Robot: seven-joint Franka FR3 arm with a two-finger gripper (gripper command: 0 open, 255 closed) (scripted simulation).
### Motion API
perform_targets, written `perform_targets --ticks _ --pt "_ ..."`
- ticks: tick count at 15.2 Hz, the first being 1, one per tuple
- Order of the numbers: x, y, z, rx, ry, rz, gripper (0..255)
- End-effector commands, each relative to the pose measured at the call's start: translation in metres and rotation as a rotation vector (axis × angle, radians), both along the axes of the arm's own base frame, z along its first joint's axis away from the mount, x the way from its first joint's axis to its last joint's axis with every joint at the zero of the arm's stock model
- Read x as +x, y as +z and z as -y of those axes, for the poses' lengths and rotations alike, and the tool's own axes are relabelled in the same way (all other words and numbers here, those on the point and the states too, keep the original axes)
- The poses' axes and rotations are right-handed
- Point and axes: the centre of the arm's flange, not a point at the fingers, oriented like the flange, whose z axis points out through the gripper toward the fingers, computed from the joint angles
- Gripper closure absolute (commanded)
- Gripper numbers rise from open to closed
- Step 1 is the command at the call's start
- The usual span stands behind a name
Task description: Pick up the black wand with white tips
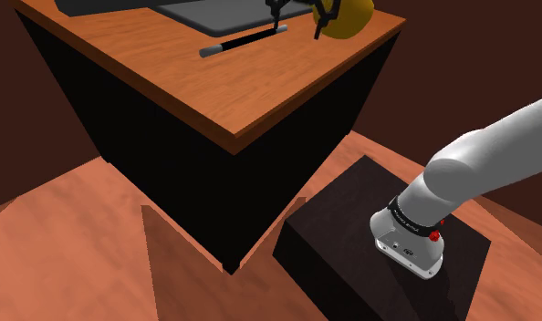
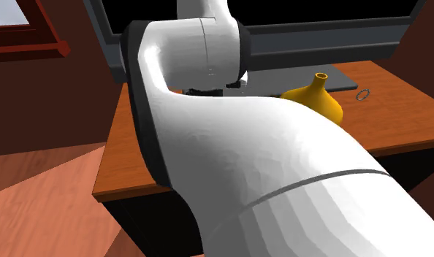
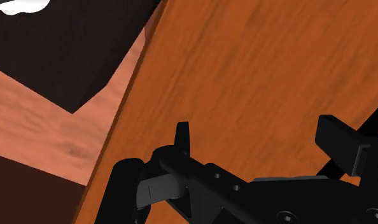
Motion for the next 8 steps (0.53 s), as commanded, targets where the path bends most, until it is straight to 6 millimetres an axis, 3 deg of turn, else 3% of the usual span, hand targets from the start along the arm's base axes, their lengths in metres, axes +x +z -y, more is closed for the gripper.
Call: perform_targets --ticks 1,8 --pt "0.025 0.002 -0.012 -0.012 -0.115 -0.01 0" --pt "0.123 -0.001 -0.039 -0.058 -0.477 -0.046 0"
